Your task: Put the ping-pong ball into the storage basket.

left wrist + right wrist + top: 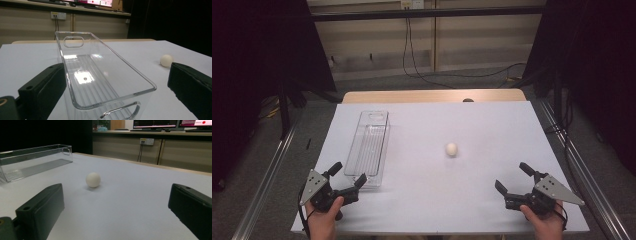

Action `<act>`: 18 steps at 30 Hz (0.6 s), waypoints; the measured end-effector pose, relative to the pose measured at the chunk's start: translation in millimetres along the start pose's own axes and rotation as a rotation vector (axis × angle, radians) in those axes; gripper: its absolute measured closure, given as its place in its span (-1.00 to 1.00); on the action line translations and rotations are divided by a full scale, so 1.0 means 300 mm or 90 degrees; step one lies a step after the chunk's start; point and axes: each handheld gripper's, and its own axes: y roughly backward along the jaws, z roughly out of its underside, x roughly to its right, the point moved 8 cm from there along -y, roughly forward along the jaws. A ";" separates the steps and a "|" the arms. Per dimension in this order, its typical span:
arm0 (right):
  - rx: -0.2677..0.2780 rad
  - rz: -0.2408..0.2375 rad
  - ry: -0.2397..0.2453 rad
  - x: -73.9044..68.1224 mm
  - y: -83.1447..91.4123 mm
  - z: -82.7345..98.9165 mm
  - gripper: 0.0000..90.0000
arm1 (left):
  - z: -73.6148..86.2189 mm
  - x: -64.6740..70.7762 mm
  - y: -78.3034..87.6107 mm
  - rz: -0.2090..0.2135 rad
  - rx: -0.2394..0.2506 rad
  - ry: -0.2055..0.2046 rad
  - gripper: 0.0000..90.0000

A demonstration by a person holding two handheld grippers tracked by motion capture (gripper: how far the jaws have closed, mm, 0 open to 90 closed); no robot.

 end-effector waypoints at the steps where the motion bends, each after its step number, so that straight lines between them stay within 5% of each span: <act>1: 0.002 0.005 0.000 0.003 0.000 0.000 -1.00 | -0.001 0.000 0.000 0.001 0.000 -0.003 -0.95; 18: -0.002 0.000 -0.002 0.009 0.011 0.001 -0.99 | -0.015 0.033 -0.028 0.012 -0.007 -0.007 -0.95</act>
